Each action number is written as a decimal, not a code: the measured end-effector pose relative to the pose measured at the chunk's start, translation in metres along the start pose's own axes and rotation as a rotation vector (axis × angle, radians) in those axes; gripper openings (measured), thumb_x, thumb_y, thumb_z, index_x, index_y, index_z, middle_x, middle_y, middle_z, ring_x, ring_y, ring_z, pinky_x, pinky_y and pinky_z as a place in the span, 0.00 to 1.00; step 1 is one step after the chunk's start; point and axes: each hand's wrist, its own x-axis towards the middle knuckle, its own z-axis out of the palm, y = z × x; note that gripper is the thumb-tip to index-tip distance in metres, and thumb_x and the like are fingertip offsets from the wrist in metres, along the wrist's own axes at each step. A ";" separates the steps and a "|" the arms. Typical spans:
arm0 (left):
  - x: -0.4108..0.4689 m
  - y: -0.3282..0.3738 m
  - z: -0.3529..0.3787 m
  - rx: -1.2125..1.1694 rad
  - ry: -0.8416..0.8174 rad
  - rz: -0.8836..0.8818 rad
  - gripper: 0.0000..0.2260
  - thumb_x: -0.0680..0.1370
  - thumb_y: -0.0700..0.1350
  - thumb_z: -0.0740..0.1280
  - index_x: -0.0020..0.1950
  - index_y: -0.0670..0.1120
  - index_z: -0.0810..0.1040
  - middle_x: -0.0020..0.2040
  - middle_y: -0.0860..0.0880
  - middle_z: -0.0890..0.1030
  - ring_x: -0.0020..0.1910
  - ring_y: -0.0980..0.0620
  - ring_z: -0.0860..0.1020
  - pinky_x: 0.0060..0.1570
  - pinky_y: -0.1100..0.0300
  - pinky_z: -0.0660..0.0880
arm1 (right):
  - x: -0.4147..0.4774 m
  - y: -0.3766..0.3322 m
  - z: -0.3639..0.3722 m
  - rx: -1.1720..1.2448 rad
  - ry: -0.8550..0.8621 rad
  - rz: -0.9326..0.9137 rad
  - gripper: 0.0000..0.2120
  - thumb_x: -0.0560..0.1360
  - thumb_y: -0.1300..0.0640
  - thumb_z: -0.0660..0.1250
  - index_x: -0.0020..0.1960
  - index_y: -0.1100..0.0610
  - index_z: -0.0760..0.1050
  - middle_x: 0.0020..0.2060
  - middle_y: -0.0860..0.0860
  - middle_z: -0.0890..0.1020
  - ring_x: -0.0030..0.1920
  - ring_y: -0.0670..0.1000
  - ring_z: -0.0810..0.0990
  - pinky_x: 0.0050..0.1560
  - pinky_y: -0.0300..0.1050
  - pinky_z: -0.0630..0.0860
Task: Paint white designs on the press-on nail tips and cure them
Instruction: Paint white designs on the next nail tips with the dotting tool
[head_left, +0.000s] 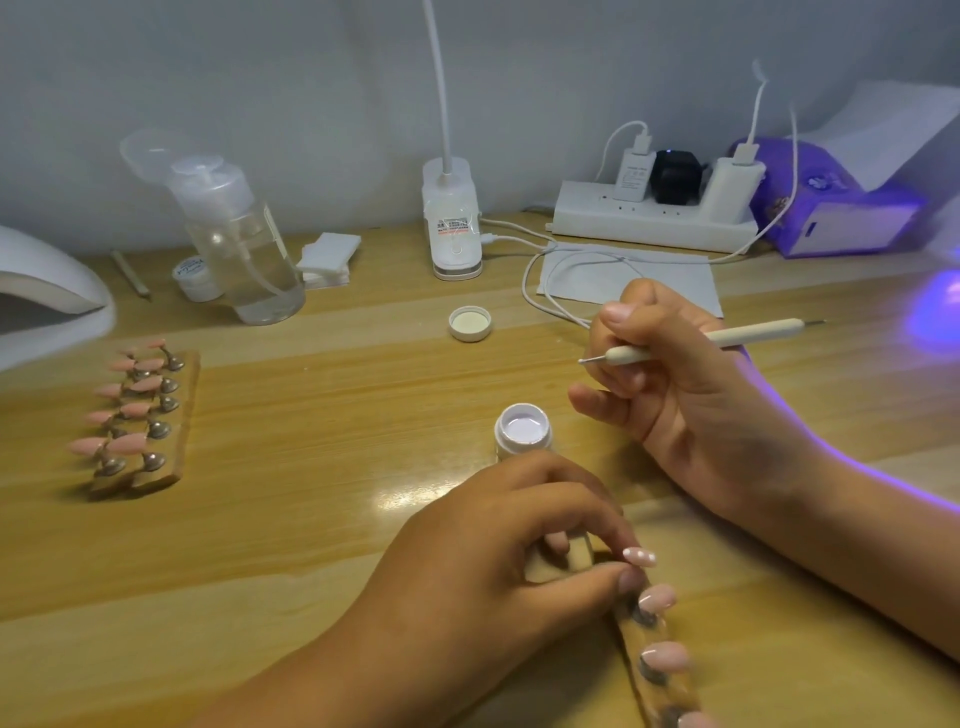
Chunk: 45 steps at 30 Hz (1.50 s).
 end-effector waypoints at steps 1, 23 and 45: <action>0.000 0.000 0.000 0.009 -0.011 0.010 0.08 0.73 0.58 0.68 0.50 0.59 0.80 0.53 0.61 0.78 0.44 0.57 0.76 0.39 0.72 0.66 | 0.000 0.000 0.000 -0.005 0.002 0.002 0.12 0.73 0.58 0.65 0.32 0.52 0.69 0.26 0.48 0.67 0.27 0.43 0.67 0.34 0.39 0.79; -0.008 -0.011 -0.021 0.261 0.103 0.127 0.06 0.74 0.55 0.69 0.46 0.55 0.80 0.42 0.60 0.70 0.36 0.67 0.69 0.36 0.75 0.63 | 0.003 0.001 -0.008 -0.153 0.077 -0.071 0.12 0.71 0.43 0.70 0.37 0.50 0.74 0.23 0.46 0.66 0.25 0.43 0.65 0.37 0.39 0.78; -0.010 -0.005 -0.019 -0.205 -0.004 -0.092 0.04 0.71 0.47 0.75 0.42 0.49 0.82 0.27 0.55 0.68 0.28 0.60 0.66 0.31 0.70 0.63 | -0.005 0.015 -0.006 -0.733 -0.054 -0.313 0.09 0.76 0.48 0.64 0.45 0.52 0.77 0.35 0.42 0.79 0.37 0.42 0.75 0.41 0.30 0.70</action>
